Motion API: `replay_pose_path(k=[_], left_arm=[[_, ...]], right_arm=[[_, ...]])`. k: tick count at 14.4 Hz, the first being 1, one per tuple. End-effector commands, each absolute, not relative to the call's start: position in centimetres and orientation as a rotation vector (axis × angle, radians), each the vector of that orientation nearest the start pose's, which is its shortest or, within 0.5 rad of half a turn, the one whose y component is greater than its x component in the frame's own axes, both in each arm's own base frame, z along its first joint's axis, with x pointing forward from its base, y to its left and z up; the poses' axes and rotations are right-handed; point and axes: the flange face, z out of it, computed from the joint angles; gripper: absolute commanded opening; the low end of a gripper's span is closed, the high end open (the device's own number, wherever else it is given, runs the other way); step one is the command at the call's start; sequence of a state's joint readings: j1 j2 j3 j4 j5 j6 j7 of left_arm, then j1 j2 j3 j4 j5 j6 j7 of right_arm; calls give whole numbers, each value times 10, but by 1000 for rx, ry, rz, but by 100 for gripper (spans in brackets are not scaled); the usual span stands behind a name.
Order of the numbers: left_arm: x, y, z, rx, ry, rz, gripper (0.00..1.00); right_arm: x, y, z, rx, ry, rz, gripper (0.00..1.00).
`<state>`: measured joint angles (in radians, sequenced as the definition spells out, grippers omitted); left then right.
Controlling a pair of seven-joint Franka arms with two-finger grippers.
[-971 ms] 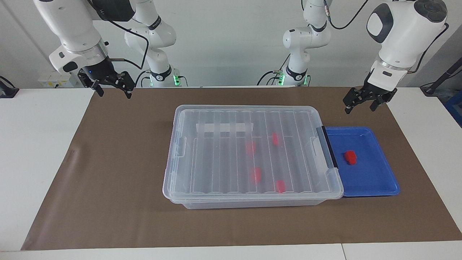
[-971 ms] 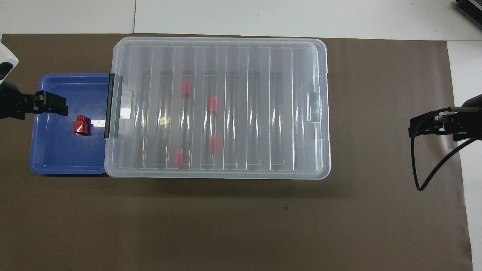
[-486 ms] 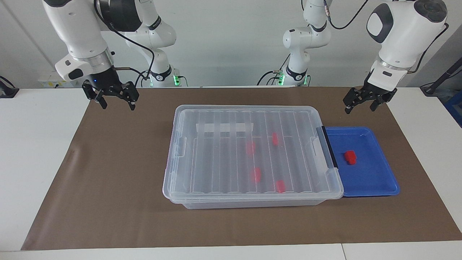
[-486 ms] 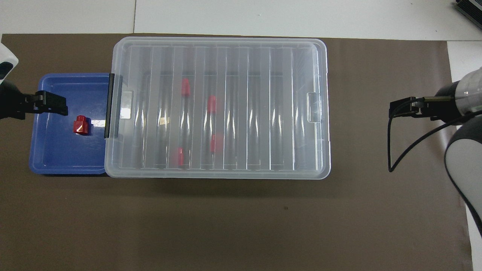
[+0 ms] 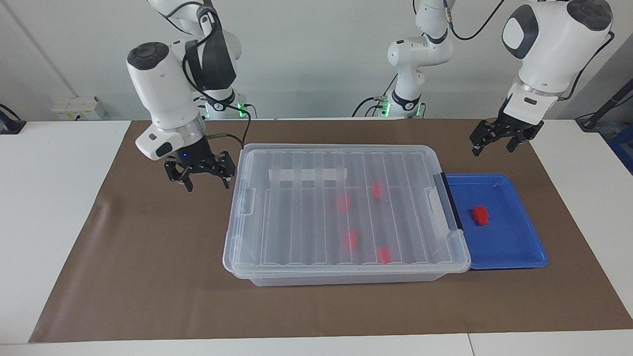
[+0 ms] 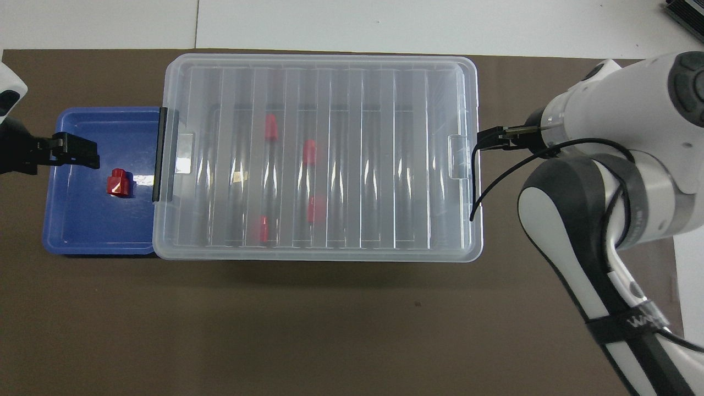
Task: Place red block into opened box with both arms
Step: 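Grasp the clear lid's edge with the right gripper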
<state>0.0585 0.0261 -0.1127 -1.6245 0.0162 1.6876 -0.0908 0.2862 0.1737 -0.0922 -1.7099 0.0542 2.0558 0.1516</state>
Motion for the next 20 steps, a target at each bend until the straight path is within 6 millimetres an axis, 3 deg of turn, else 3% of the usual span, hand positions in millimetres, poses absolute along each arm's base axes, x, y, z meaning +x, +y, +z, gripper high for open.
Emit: replay_pose_path(k=[1, 3, 7, 20], left_arm=[[570, -30, 597, -3115, -72, -61, 100], [570, -30, 597, -3114, -72, -61, 100], [570, -30, 598, -3115, -72, -63, 100], [570, -31, 597, -3114, -70, -61, 100]], right_arm=[[629, 155, 472, -3052, -15, -272, 100], [633, 155, 461, -3058, -15, -270, 100], [635, 142, 460, -3078, 2, -271, 100], [643, 64, 459, -3179, 101, -227, 100]])
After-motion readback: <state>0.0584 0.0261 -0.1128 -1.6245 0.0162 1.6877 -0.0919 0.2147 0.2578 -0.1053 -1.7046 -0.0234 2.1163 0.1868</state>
